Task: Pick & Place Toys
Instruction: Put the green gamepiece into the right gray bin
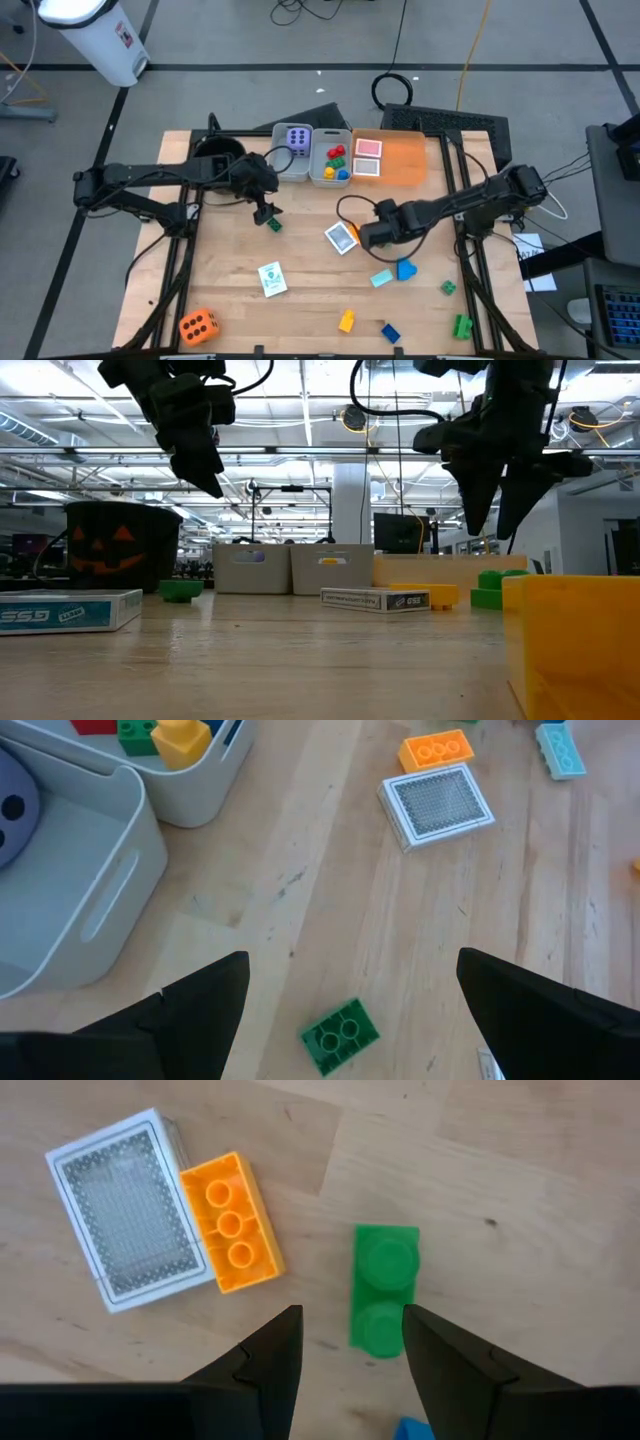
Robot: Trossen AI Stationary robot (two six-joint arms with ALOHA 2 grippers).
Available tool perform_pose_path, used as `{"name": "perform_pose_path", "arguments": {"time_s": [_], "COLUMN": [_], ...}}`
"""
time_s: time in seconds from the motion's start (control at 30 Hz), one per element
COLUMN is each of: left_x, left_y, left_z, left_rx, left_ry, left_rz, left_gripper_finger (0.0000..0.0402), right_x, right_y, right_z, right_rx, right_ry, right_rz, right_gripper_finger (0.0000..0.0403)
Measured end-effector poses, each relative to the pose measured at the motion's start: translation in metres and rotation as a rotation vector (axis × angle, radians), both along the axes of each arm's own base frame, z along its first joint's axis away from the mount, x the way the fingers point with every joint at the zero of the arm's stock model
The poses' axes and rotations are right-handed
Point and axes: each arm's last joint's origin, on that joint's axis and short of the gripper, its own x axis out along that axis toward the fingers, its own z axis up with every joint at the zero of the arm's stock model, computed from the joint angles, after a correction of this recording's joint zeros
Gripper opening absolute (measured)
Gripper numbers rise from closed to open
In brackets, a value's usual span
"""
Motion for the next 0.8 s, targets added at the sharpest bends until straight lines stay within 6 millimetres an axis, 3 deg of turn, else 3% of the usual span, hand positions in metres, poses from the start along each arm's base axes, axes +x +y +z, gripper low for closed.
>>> {"name": "perform_pose_path", "arguments": {"time_s": [0.8], "left_x": [0.0000], "left_y": [0.0002], "left_z": [0.0000], "left_rx": [0.005], "left_ry": [0.001], "left_rz": [0.005], "left_gripper_finger": [0.0363], "right_x": [-0.0026], "right_y": [-0.0043], "right_z": [-0.0057], "right_rx": [0.022], "right_ry": [0.031], "right_rz": [0.003], "right_gripper_finger": [0.0175]}}
